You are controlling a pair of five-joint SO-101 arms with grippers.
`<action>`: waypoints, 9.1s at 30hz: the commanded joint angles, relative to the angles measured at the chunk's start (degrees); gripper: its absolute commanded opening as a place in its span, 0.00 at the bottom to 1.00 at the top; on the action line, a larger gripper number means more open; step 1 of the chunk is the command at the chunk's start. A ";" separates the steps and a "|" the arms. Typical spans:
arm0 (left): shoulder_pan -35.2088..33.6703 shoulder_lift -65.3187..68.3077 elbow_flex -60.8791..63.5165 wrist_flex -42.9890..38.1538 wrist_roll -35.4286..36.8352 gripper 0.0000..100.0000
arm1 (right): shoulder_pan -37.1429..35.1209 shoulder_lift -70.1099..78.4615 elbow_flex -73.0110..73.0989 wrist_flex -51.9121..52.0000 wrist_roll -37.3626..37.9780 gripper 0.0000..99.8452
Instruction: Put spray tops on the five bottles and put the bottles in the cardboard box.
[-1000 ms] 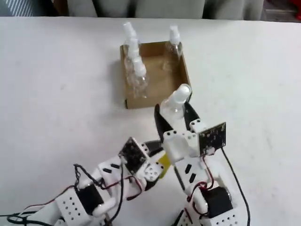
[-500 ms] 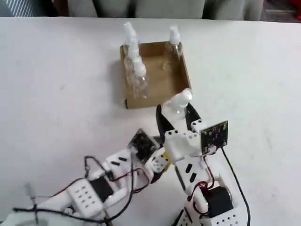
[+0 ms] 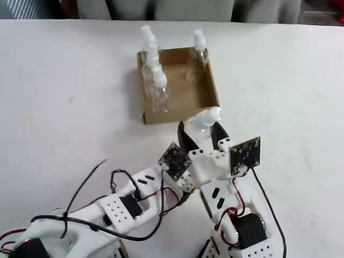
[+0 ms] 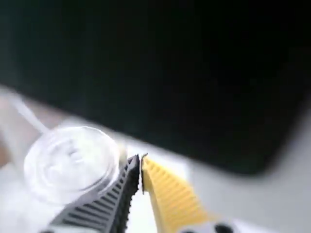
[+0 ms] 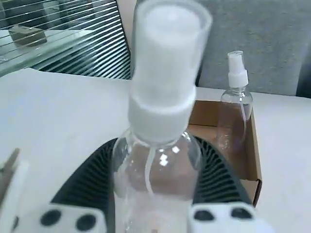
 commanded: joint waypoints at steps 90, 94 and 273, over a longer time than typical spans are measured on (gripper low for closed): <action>-27.21 -55.08 12.57 46.86 -13.89 0.02 | 14.02 83.74 -28.22 -54.64 2.46 0.02; -27.21 -55.25 12.57 46.86 -13.89 0.02 | 14.46 92.00 -32.35 -56.57 2.46 0.02; -28.70 -55.34 12.57 46.51 -13.98 0.02 | 14.02 94.73 -44.40 -39.78 13.71 0.27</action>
